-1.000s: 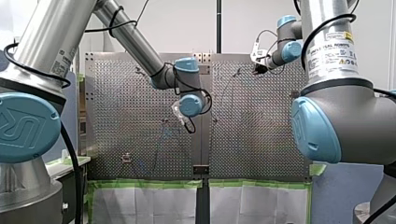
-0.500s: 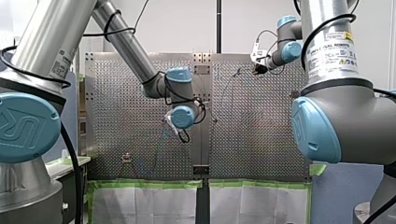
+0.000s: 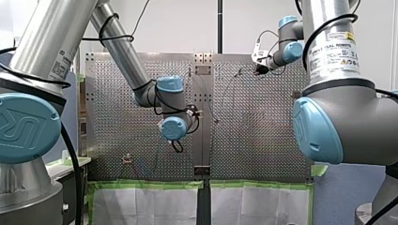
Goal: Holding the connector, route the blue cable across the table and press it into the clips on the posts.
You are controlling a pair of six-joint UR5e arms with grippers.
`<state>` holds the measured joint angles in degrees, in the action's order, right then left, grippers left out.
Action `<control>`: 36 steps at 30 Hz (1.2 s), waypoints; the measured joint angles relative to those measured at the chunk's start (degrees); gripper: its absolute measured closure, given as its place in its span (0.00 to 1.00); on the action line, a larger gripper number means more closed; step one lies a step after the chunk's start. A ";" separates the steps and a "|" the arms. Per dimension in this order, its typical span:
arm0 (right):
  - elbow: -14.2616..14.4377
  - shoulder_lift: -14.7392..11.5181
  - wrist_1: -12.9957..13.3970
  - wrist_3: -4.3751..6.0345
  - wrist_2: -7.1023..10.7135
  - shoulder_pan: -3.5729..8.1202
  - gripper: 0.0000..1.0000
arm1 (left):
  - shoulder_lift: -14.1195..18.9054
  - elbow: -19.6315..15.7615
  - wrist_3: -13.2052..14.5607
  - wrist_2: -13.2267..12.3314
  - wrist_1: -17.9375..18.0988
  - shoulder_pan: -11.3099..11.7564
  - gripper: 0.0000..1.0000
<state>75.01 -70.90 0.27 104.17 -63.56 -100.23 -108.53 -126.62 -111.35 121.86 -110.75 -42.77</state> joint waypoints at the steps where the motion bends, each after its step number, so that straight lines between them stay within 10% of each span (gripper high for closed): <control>1: 0.08 -0.01 0.00 0.00 0.00 -0.05 1.00 | -0.01 -0.50 0.00 0.00 0.49 0.00 0.01; 15: 1.23 -0.14 0.17 -0.31 -0.03 -0.79 1.00 | -0.02 -7.68 0.00 0.00 7.67 0.02 0.01; 36: 1.25 -0.17 0.18 -0.35 0.00 -0.80 1.00 | -0.04 -8.29 0.00 0.00 8.29 0.04 0.01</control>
